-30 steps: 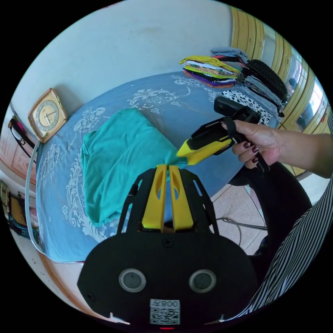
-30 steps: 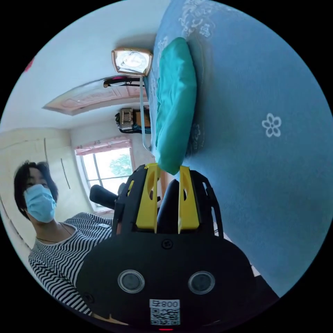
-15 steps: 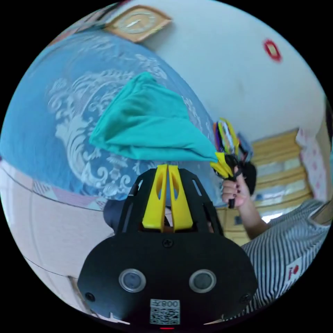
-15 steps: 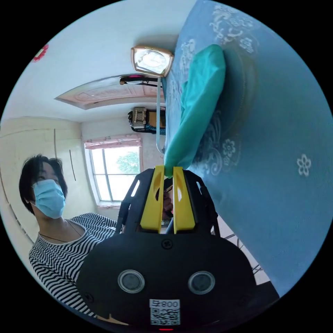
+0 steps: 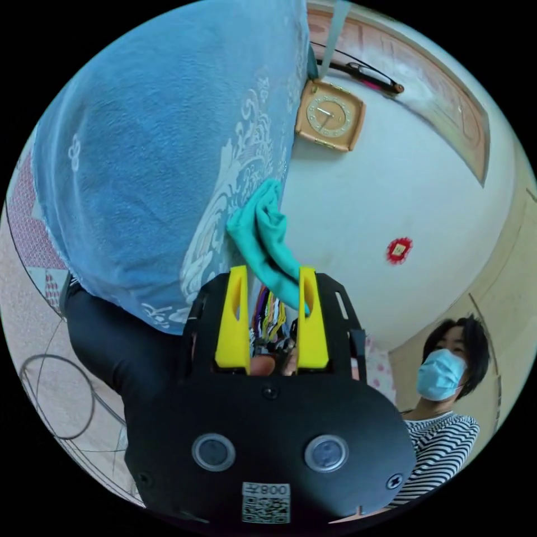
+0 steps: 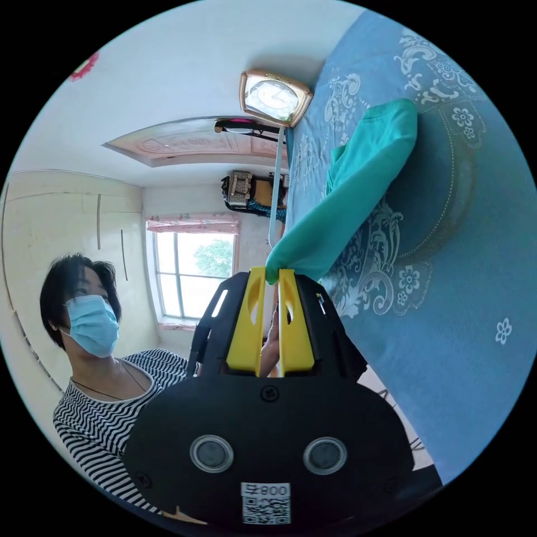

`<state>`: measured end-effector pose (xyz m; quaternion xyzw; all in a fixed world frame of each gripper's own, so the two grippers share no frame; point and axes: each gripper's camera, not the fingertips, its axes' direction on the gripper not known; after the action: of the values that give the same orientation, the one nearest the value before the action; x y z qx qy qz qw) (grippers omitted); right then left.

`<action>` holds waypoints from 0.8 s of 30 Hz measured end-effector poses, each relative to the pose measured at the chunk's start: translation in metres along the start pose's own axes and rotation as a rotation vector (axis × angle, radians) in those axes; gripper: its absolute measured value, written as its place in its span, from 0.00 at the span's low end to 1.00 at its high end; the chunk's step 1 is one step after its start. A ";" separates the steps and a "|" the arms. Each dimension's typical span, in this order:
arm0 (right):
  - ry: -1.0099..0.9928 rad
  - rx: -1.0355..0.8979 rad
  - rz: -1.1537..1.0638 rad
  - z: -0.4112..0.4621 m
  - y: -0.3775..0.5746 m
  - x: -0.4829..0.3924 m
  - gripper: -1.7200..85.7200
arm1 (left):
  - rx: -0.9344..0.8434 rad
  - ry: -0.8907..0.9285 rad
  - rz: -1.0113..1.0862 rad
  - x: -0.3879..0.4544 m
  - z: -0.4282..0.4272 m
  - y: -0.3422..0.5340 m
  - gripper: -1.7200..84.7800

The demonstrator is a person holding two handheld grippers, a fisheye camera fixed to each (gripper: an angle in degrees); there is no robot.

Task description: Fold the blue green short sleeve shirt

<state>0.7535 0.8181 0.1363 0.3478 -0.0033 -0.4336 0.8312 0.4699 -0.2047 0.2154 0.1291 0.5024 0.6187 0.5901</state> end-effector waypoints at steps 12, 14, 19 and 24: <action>-0.008 0.019 0.004 -0.025 0.032 0.099 0.05 | 0.071 -0.019 -0.032 -0.032 -0.024 -0.062 0.08; -0.003 0.033 0.008 -0.036 0.044 0.120 0.05 | 0.067 -0.056 -0.004 -0.025 -0.019 -0.061 0.07; 0.011 0.058 0.008 -0.075 0.081 0.154 0.05 | 0.031 -0.057 0.069 -0.008 -0.008 -0.047 0.06; 0.004 0.070 0.003 -0.118 0.143 0.181 0.05 | -0.039 -0.025 0.140 0.009 0.006 -0.014 0.06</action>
<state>1.0050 0.8101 0.0761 0.3774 -0.0173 -0.4312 0.8194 0.4810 -0.1971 0.2035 0.1601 0.4726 0.6665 0.5539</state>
